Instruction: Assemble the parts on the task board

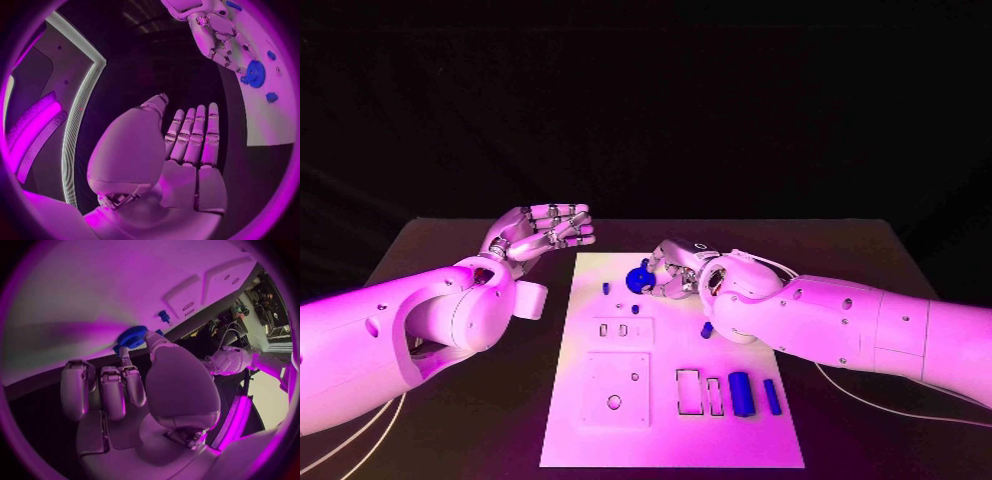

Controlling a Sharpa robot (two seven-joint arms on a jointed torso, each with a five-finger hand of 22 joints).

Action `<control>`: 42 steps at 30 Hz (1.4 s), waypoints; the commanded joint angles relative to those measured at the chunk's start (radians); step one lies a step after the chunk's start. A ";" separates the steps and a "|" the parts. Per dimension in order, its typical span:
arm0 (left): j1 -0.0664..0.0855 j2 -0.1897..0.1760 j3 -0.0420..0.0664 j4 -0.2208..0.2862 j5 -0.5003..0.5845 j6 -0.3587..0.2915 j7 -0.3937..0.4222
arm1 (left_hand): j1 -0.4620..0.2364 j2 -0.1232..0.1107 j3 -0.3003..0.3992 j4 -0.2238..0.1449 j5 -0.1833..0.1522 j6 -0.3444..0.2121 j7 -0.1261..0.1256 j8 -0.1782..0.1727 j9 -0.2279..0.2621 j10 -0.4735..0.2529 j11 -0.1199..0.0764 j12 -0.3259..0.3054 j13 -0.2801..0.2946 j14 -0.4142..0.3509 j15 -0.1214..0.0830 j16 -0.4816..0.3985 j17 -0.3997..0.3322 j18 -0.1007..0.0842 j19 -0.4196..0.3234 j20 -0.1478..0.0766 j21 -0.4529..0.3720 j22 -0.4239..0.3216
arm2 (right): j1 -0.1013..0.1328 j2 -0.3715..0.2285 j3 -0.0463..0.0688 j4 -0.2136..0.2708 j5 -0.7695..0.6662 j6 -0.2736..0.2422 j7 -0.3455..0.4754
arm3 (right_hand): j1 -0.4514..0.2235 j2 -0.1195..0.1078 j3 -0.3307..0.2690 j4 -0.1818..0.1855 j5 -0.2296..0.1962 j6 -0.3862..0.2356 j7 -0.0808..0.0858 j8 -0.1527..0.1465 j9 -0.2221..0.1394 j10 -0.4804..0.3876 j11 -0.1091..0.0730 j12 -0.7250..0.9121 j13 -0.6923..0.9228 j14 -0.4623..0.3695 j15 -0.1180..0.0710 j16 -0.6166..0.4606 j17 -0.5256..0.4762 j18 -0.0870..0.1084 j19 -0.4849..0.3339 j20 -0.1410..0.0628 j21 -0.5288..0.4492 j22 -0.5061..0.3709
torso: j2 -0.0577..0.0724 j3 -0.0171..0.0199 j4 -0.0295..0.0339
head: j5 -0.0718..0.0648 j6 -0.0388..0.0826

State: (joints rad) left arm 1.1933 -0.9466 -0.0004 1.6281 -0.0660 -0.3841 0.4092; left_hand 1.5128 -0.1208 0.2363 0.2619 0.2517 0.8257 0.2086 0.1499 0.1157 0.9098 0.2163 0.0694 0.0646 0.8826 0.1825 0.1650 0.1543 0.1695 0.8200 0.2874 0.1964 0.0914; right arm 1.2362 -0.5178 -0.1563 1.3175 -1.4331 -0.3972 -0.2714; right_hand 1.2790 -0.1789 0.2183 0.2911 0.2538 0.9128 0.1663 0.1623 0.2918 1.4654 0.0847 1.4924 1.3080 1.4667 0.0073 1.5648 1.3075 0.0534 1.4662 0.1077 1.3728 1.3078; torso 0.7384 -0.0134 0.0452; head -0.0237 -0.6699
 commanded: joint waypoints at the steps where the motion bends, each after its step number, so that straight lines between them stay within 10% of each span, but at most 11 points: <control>1: 0.001 0.001 0.001 0.001 -0.005 0.008 0.004 | 0.003 -0.002 0.006 0.001 -0.002 -0.005 0.057 -0.006 -0.002 -0.006 0.004 -0.006 -0.002 -0.008 0.001 -0.003 0.001 0.008 -0.005 -0.001 -0.004 -0.001 | -0.002 -0.010 -0.001 0.009 0.002 0.003 0.006 | -0.010 -0.003 -0.004 0.000 0.005 0.002 -0.003 0.004 0.001 0.034 -0.004 0.005 0.178 0.104 0.001 0.006 0.263 -0.006 0.012 0.004 0.007 0.120 | 0.000 0.0002 0.0007 | 0.001 0.001; 14: 0.001 -0.001 0.001 -0.013 -0.005 0.008 0.005 | 0.002 -0.002 0.007 0.000 -0.002 -0.011 0.058 -0.008 -0.003 -0.009 0.004 -0.006 -0.002 -0.009 0.001 -0.004 0.001 0.008 -0.007 -0.001 -0.005 -0.002 | 0.018 -0.174 0.010 0.136 0.095 -0.170 0.119 | 0.033 -0.014 0.026 -0.021 0.027 0.002 -0.003 -0.005 -0.003 0.030 -0.005 0.000 0.174 0.103 -0.001 0.005 0.260 -0.006 0.011 0.001 0.004 0.121 | -0.008 0.0070 -0.0128 | -0.001 0.015; 22: 0.001 -0.001 0.000 -0.029 -0.005 0.006 0.006 | 0.001 -0.003 0.007 0.000 -0.003 -0.010 0.059 -0.008 -0.003 -0.010 0.005 -0.006 -0.002 -0.010 0.002 -0.005 0.002 0.007 -0.008 -0.001 -0.005 -0.002 | 0.044 -0.338 0.012 0.208 0.210 -0.099 0.328 | 0.107 -0.043 0.066 -0.060 0.007 0.012 -0.002 -0.011 -0.007 0.004 -0.005 -0.028 0.145 0.088 -0.001 -0.012 0.194 0.013 -0.033 0.001 -0.083 0.064 | -0.015 0.0153 -0.0312 | -0.007 0.018; 31: 0.000 0.006 -0.001 -0.037 -0.004 0.020 0.005 | 0.001 -0.003 0.007 0.000 -0.003 -0.006 0.058 -0.007 -0.002 -0.010 0.005 -0.006 -0.002 -0.010 0.002 -0.005 0.002 0.007 -0.009 -0.001 -0.006 -0.003 | 0.047 -0.441 0.004 0.164 0.272 0.011 0.424 | 0.145 -0.074 0.071 -0.083 0.016 0.007 -0.002 -0.017 -0.011 -0.024 -0.005 -0.057 0.118 0.084 -0.001 -0.018 0.176 0.024 -0.064 0.002 -0.141 0.028 | -0.016 0.0260 -0.0409 | -0.014 0.011; 42: -0.001 0.006 -0.002 -0.036 -0.004 0.026 0.003 | 0.000 -0.004 0.007 0.000 -0.003 -0.004 0.058 -0.007 -0.002 -0.010 0.005 -0.005 -0.001 -0.010 0.002 -0.006 0.002 0.007 -0.010 -0.001 -0.006 -0.003 | 0.014 -0.440 0.000 0.075 0.277 0.051 0.439 | 0.151 -0.077 0.058 -0.083 0.033 -0.004 0.001 -0.023 -0.014 -0.031 -0.002 -0.063 0.113 0.086 0.000 -0.017 0.183 0.024 -0.063 0.003 -0.142 0.029 | -0.012 0.0239 -0.0391 | -0.012 0.010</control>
State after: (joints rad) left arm 1.1918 -0.9422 -0.0025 1.5897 -0.0665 -0.3796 0.4073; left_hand 1.5128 -0.1208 0.2362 0.2620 0.2517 0.8221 0.2123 0.1461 0.1144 0.9061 0.2200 0.0694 0.0637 0.8789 0.1861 0.1650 0.1548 0.1695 0.8163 0.2837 0.1964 0.0898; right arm 1.2523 -0.9631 -0.1571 1.3981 -1.1674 -0.3941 0.1322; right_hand 1.4215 -0.2501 0.2829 0.2072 0.2827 0.9162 0.1699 0.1429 0.2787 1.4412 0.0820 1.4356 1.3076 1.4667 0.0073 1.5514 1.3080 0.0692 1.4070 0.1093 1.2352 1.3081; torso 0.7246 0.0105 0.0065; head -0.0370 -0.6594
